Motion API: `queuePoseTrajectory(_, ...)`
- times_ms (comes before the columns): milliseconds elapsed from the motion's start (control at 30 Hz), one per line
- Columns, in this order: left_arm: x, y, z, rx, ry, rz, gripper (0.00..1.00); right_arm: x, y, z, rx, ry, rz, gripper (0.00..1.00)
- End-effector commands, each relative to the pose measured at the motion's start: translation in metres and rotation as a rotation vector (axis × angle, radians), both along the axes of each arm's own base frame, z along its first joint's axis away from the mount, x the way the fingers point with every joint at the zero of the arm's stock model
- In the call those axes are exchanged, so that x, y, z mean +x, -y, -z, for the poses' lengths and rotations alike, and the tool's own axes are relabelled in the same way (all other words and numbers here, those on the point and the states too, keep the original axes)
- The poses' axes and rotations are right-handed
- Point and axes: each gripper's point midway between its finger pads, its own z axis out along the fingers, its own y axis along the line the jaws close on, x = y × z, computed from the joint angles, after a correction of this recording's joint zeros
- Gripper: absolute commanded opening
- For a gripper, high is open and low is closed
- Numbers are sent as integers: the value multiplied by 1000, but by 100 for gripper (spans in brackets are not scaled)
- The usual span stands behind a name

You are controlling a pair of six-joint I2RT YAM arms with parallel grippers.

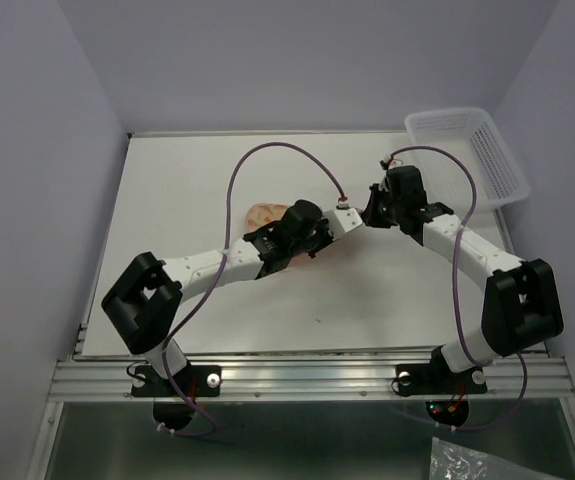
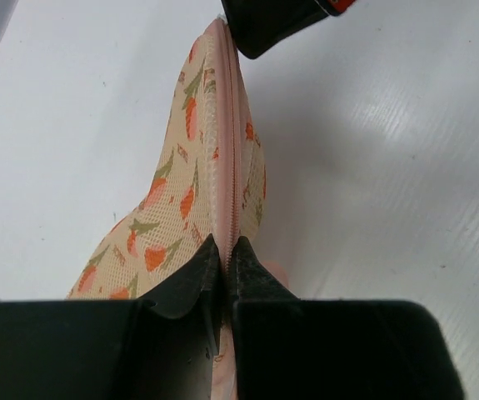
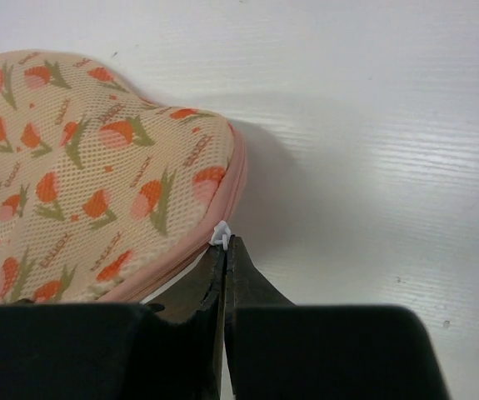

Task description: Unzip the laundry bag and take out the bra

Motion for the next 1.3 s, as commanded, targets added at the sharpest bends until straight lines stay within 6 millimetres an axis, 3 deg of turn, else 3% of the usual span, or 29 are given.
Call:
queuePoseTrajectory(0, -4, -9, -25, -34, 66, 12, 0, 33, 43, -7, -95, 54, 117, 1)
queuePoseTrajectory(100, -13, -6, -41, -86, 83, 57, 0, 39, 40, 3, -121, 60, 70, 1)
queuePoseTrajectory(200, -21, -8, -63, -138, 134, 95, 0, 40, 25, 8, -75, 74, -39, 1)
queuePoseTrajectory(400, -24, -26, -92, -215, 235, 89, 0, 34, 8, 32, -2, 36, -175, 1)
queuePoseTrajectory(500, -23, -32, -91, -216, 236, 66, 0, 24, -12, 32, 75, 51, -295, 1)
queuePoseTrajectory(700, -15, -33, -90, -236, 225, 22, 0, -16, -58, 26, 301, 37, -609, 1)
queuePoseTrajectory(833, -14, -32, -101, -267, 241, 20, 0, -19, -56, 41, 307, -4, -591, 1)
queuePoseTrajectory(1000, -13, -34, -120, -308, 277, 20, 0, -22, -62, 36, 340, 5, -626, 1)
queuePoseTrajectory(1067, -16, -34, -126, -323, 285, 28, 0, -23, -62, 44, 346, -13, -623, 1)
queuePoseTrajectory(1133, -14, -36, -125, -306, 300, 27, 0, -20, -55, 49, 304, -26, -583, 1)
queuePoseTrajectory(1267, -9, -37, -108, -259, 258, 0, 0, -9, -49, 33, 250, 35, -546, 1)
